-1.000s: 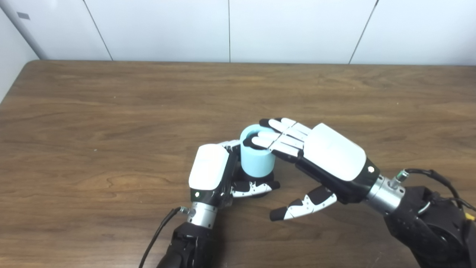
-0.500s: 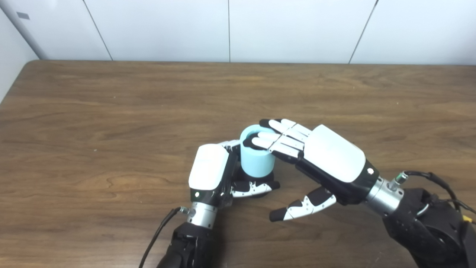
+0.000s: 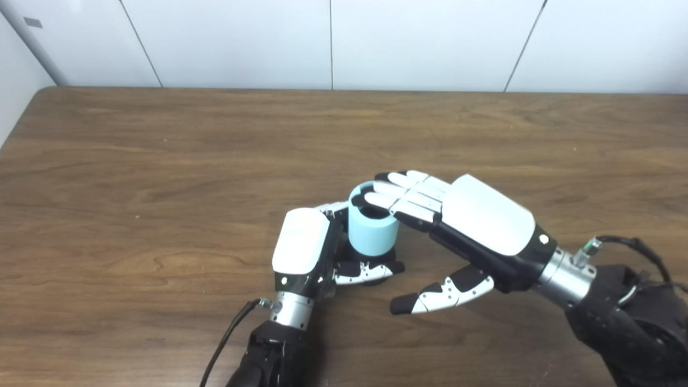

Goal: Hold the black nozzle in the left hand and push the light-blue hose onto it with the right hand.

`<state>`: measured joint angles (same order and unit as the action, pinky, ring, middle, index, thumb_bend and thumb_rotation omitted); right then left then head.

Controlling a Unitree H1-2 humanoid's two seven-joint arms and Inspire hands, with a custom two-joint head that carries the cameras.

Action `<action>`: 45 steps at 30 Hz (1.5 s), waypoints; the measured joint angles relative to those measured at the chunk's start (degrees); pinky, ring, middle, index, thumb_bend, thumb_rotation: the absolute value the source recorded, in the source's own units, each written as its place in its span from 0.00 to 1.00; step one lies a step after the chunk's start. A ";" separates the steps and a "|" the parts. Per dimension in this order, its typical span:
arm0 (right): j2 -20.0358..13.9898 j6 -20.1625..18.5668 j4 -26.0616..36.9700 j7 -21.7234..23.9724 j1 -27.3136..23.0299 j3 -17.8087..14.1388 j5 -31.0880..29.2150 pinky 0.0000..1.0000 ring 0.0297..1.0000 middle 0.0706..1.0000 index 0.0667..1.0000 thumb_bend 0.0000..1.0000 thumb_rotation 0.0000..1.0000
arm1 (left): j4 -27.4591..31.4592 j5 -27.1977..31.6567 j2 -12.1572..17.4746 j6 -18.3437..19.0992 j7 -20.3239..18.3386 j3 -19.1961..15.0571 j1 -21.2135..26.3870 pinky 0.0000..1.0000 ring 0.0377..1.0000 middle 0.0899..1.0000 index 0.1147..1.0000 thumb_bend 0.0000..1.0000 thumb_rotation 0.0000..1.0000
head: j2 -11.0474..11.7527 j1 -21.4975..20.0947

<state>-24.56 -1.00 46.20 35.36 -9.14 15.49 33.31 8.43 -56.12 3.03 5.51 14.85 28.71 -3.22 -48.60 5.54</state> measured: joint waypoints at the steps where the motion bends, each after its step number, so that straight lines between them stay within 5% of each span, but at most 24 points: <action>1: 0.11 -0.42 0.66 0.32 -0.72 -0.42 -0.47 0.90 0.93 0.93 0.91 0.50 0.83 | 0.00 0.00 0.00 0.00 0.00 0.00 0.00 0.44 0.47 0.41 0.44 0.52 0.00 | 0.00 0.00; 20: 2.23 -1.91 3.00 1.81 -3.54 -5.72 -1.27 0.88 0.93 0.92 0.89 0.49 0.89 | -0.05 -0.02 -0.02 0.18 -0.05 -0.14 0.02 0.45 0.49 0.42 0.43 0.52 0.00 | 0.35 0.09; 22: 2.23 -1.91 3.00 1.81 -3.54 -5.94 -1.27 0.89 0.93 0.93 0.89 0.48 0.90 | -0.03 -0.38 -0.02 0.48 -0.22 -0.11 0.04 0.50 0.55 0.50 0.43 0.52 0.03 | 0.44 0.18; 23: 2.23 -1.90 2.99 1.81 -3.54 -5.99 -1.25 0.89 0.94 0.93 0.89 0.48 0.90 | 0.01 -0.93 -0.02 0.73 -0.38 -0.04 0.06 0.56 0.61 0.59 0.55 0.71 0.10 | 0.44 0.18; 24: 2.23 -1.88 2.97 1.81 -3.54 -6.05 -1.24 0.90 0.94 0.93 0.89 0.48 0.89 | 0.06 -1.46 0.00 1.21 -1.31 0.04 0.08 0.62 0.66 0.64 0.61 0.78 0.14 | 0.44 0.18; 30: 2.40 -1.70 2.27 1.80 -3.54 -6.09 -0.84 0.88 0.92 0.92 0.89 0.48 0.88 | 0.63 -5.68 0.03 3.56 -4.60 0.83 0.44 0.96 0.87 0.84 0.83 0.95 0.28 | 0.79 0.18; 35: 2.66 -1.43 1.28 1.78 -3.54 -6.12 -0.38 0.86 0.91 0.92 0.89 0.49 0.88 | 1.10 -8.71 -0.08 4.93 -6.86 1.45 0.97 1.00 0.99 0.99 0.99 1.00 0.34 | 0.79 0.18; 45: 3.06 -0.84 0.70 1.51 -3.26 -6.12 0.74 0.85 0.91 0.91 0.90 0.51 0.91 | 2.62 -9.66 -0.59 6.20 -11.09 0.61 2.12 1.00 1.00 1.00 1.00 1.00 0.38 | 0.97 0.62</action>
<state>-21.50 -1.83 46.90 36.87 -12.40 9.37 34.05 11.06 -65.78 2.45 11.72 3.76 29.31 -1.10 -47.64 6.15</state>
